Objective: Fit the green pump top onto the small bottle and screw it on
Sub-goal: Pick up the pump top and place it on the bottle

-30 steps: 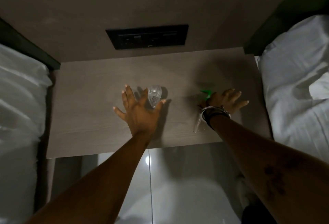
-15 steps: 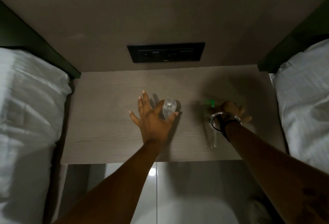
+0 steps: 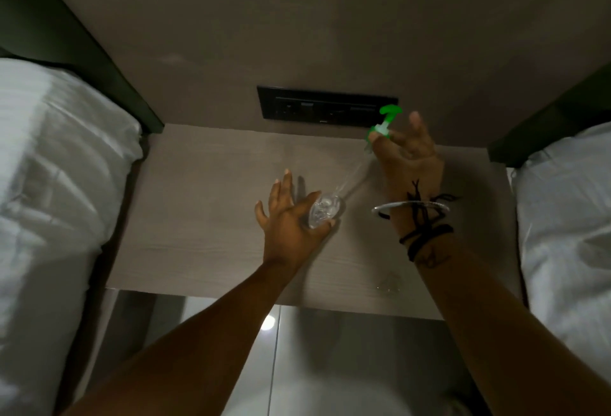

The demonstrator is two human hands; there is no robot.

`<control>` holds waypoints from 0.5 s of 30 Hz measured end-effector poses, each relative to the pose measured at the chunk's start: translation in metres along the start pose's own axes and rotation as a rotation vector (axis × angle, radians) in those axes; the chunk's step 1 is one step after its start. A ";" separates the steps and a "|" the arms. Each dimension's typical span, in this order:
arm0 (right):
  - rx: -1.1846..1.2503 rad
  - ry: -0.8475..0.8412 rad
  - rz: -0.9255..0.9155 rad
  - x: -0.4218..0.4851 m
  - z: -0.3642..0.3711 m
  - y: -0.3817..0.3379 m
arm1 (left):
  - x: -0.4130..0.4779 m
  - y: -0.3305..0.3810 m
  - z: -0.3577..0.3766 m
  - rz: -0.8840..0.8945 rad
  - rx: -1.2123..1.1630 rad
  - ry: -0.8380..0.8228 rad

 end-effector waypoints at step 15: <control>-0.713 -0.392 -0.414 -0.028 0.001 0.066 | 0.005 0.026 0.014 0.129 -0.010 0.039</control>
Point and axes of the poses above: each hand's wrist, its own x-axis towards the middle knuckle, its own z-axis out of the palm, y = z × x, the point moved 5 cm from there along x, towards the middle knuckle, and after that the axes turned 4 degrees about y, right-handed, at the moved point
